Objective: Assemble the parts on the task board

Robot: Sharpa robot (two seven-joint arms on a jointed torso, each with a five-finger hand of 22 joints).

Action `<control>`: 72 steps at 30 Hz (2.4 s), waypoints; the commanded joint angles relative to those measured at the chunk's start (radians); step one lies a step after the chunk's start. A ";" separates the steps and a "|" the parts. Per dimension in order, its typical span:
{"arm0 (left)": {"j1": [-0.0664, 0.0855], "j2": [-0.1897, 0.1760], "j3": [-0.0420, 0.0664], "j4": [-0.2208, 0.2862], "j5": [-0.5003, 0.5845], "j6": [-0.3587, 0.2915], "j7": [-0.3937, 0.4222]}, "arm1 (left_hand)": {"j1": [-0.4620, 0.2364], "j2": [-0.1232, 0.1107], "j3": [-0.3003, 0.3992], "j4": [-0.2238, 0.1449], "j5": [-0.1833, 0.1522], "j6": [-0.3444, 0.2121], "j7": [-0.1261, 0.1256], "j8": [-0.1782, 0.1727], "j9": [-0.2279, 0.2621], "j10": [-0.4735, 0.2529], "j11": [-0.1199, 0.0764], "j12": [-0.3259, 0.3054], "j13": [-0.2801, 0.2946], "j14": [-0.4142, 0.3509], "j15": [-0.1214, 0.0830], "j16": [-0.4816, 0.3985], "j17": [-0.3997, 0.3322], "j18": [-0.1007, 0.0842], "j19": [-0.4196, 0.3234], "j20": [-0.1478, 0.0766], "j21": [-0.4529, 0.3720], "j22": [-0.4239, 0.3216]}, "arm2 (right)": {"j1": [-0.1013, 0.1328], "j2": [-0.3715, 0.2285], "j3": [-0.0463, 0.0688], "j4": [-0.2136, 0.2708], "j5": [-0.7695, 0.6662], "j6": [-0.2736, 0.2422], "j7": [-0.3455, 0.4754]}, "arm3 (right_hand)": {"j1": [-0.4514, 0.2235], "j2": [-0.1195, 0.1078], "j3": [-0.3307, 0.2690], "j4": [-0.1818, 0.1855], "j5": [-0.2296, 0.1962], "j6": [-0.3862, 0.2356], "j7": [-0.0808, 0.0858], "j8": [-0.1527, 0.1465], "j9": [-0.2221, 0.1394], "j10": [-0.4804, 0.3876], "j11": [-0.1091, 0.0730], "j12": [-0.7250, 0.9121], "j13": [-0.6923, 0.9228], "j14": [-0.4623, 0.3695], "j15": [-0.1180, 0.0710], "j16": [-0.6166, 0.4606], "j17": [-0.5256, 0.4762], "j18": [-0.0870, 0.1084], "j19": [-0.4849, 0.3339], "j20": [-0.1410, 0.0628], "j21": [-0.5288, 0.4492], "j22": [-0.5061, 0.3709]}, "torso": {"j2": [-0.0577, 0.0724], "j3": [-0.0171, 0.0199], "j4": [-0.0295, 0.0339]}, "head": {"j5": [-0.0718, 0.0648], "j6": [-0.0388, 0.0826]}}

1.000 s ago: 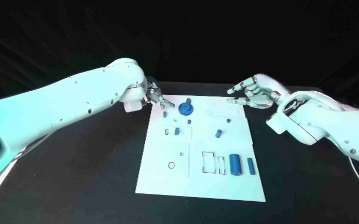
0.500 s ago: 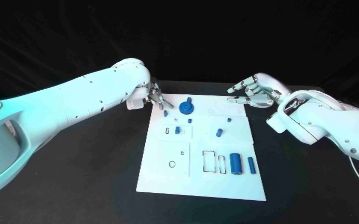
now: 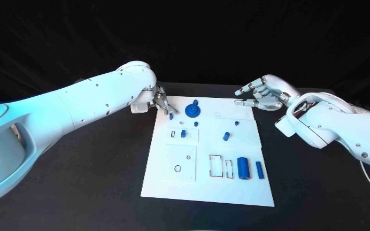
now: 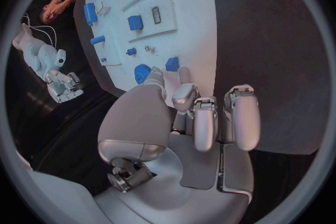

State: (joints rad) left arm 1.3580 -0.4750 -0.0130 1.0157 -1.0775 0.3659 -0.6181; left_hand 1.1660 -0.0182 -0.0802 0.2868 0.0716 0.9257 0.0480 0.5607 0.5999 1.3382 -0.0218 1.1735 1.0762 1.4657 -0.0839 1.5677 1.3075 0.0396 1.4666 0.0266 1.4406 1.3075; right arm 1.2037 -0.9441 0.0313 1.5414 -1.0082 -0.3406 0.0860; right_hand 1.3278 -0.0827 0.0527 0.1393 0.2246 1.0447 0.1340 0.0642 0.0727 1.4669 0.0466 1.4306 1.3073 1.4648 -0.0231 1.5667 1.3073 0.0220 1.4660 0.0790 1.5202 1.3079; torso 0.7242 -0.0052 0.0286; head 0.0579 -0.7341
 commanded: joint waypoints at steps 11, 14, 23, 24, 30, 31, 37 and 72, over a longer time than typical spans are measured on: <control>-0.004 0.009 -0.001 -0.007 0.017 0.039 0.013 | 0.034 0.029 0.001 -0.005 0.003 0.011 -0.002 0.012 -0.003 0.006 -0.004 0.009 0.003 0.105 -0.002 0.003 0.263 -0.002 0.052 -0.004 0.008 0.105 | -0.001 0.003 0.000 -0.001 -0.003 0.013 0.007 | -0.011 0.002 -0.008 0.000 0.004 0.004 -0.001 0.002 0.002 0.048 0.002 -0.003 0.200 0.105 0.001 0.001 0.259 0.004 0.045 0.005 -0.005 0.153 | 0.001 -0.0003 -0.0008 | 0.001 -0.003; -0.005 0.010 -0.001 -0.008 0.021 0.036 0.014 | 0.039 0.034 0.002 -0.006 0.003 0.012 -0.003 0.013 -0.003 0.007 -0.004 0.010 0.003 0.105 -0.002 0.003 0.263 -0.002 0.052 -0.004 0.008 0.105 | -0.001 0.003 0.000 -0.001 -0.003 0.013 0.007 | -0.011 0.002 -0.008 0.000 0.004 0.004 -0.001 0.002 0.002 0.048 0.002 -0.003 0.200 0.105 0.001 0.001 0.259 0.004 0.045 0.005 -0.005 0.153 | 0.001 -0.0002 -0.0007 | 0.001 -0.002; -0.006 0.013 -0.002 -0.010 0.030 0.031 0.016 | 0.055 0.043 0.007 -0.009 0.004 0.016 -0.005 0.017 -0.003 0.009 -0.006 0.011 0.004 0.105 -0.003 0.003 0.263 -0.002 0.053 -0.005 0.009 0.108 | -0.001 0.004 0.000 -0.002 -0.003 0.014 0.007 | -0.011 0.002 -0.008 0.000 0.004 0.004 -0.001 0.002 0.002 0.048 0.002 -0.003 0.200 0.105 0.001 0.001 0.259 0.004 0.045 0.005 -0.005 0.153 | 0.000 0.0002 -0.0002 | 0.002 -0.004; -0.006 0.013 -0.002 -0.010 0.033 0.031 0.016 | 0.060 0.047 0.010 -0.010 0.004 0.017 -0.005 0.018 -0.003 0.010 -0.006 0.011 0.004 0.105 -0.004 0.003 0.263 -0.003 0.053 -0.006 0.010 0.108 | -0.001 0.004 0.000 -0.002 -0.003 0.014 0.007 | -0.011 0.002 -0.008 0.000 0.004 0.004 -0.001 0.002 0.002 0.048 0.002 -0.003 0.200 0.105 0.001 0.001 0.259 0.004 0.045 0.005 -0.005 0.153 | 0.000 0.0001 -0.0002 | 0.002 -0.004; -0.007 0.013 -0.002 -0.010 0.040 0.031 0.021 | 0.130 0.078 0.051 -0.041 0.008 0.015 -0.011 0.019 -0.006 0.010 -0.012 0.010 0.002 0.105 -0.007 0.003 0.263 -0.002 0.052 -0.009 0.009 0.108 | -0.001 0.004 0.000 -0.003 -0.003 0.015 0.007 | -0.011 0.002 -0.008 0.000 0.004 0.004 -0.001 0.002 0.002 0.048 0.002 -0.003 0.200 0.105 0.001 0.001 0.259 0.004 0.045 0.005 -0.005 0.153 | 0.000 0.0003 -0.0006 | 0.002 -0.006; -0.007 0.013 -0.002 -0.010 0.041 0.030 0.023 | 0.166 0.091 0.075 -0.060 0.011 0.010 -0.015 0.017 -0.007 0.009 -0.015 0.008 0.001 0.105 -0.010 0.003 0.263 -0.002 0.052 -0.010 0.008 0.107 | -0.001 0.005 0.000 -0.003 -0.003 0.015 0.007 | -0.011 0.002 -0.008 0.000 0.004 0.004 -0.001 0.002 0.002 0.048 0.002 -0.003 0.200 0.105 0.001 0.001 0.259 0.004 0.045 0.005 -0.005 0.153 | 0.000 0.0003 -0.0006 | 0.002 -0.006; -0.007 0.013 -0.002 -0.010 0.048 0.027 0.031 | 0.307 0.105 0.263 -0.157 0.036 -0.021 -0.006 -0.005 -0.022 -0.004 -0.011 -0.013 -0.013 0.105 -0.009 0.003 0.263 -0.001 0.049 -0.015 0.002 0.102 | -0.001 0.005 0.000 -0.004 -0.003 0.016 0.007 | -0.010 0.004 -0.009 0.000 0.006 0.004 -0.001 0.003 0.002 0.049 0.002 -0.002 0.200 0.105 0.001 0.001 0.259 0.004 0.045 0.005 -0.005 0.152 | 0.000 0.0006 -0.0005 | 0.003 -0.007; -0.062 -0.247 -0.024 0.467 0.026 -0.352 -0.009 | 0.068 -0.104 0.765 -0.229 0.091 -0.014 -0.012 0.093 0.025 0.035 -0.016 -0.001 -0.013 0.105 -0.009 0.003 0.263 -0.007 0.061 -0.014 0.021 0.134 | -0.004 0.003 -0.003 -0.010 -0.001 0.021 0.007 | -0.010 0.004 -0.009 0.000 0.007 0.004 -0.001 0.003 0.002 0.049 0.002 -0.001 0.200 0.105 0.000 0.001 0.259 0.005 0.045 0.005 -0.005 0.152 | -0.009 0.0081 0.0134 | 0.007 -0.015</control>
State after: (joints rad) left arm 1.2985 -0.7206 -0.0378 1.4690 -1.0028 0.0866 -0.6224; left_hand 1.2439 -0.1216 0.5525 0.1844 0.1579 0.9059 0.0459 0.6483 0.6236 1.3666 -0.0388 1.1698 1.0621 1.4674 -0.0893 1.5677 1.3081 0.0395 1.4666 0.0156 1.4588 1.3074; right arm 1.2014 -0.9410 0.0286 1.5319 -1.0078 -0.3328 0.0861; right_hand 1.3238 -0.0787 0.0472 0.1393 0.2245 1.0447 0.1340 0.0643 0.0732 1.4669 0.0466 1.4307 1.3073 1.4648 -0.0231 1.5667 1.3074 0.0219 1.4660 0.0790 1.5202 1.3079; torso 0.7155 0.0048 0.0417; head 0.0652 -0.7478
